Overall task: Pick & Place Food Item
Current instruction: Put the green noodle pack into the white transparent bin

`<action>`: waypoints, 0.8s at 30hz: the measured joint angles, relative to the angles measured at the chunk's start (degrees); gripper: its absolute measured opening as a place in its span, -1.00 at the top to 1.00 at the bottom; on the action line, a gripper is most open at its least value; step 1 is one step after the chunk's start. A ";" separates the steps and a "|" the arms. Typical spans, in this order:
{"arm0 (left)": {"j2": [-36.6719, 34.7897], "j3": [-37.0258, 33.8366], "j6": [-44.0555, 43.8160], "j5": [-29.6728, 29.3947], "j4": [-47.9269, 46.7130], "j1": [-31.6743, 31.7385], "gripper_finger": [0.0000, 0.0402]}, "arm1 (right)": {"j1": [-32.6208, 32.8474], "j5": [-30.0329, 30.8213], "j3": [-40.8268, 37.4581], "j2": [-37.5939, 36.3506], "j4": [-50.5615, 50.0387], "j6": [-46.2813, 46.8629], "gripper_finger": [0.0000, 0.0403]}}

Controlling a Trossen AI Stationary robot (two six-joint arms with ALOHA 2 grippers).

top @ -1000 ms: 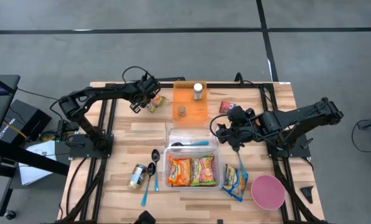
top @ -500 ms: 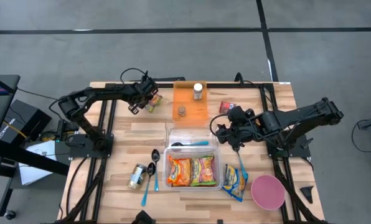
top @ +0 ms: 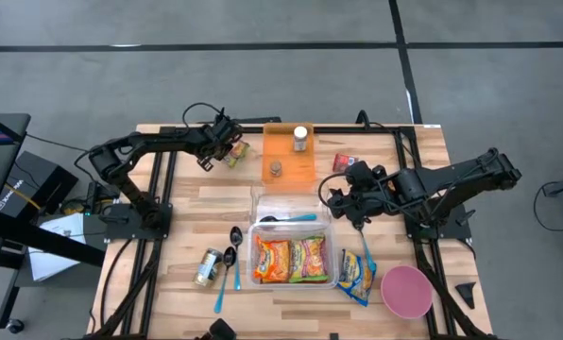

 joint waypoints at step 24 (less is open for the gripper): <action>-15.06 -0.04 21.02 -3.53 -11.06 -6.26 1.00 | -0.57 0.07 0.00 -0.02 -0.70 -1.50 -0.49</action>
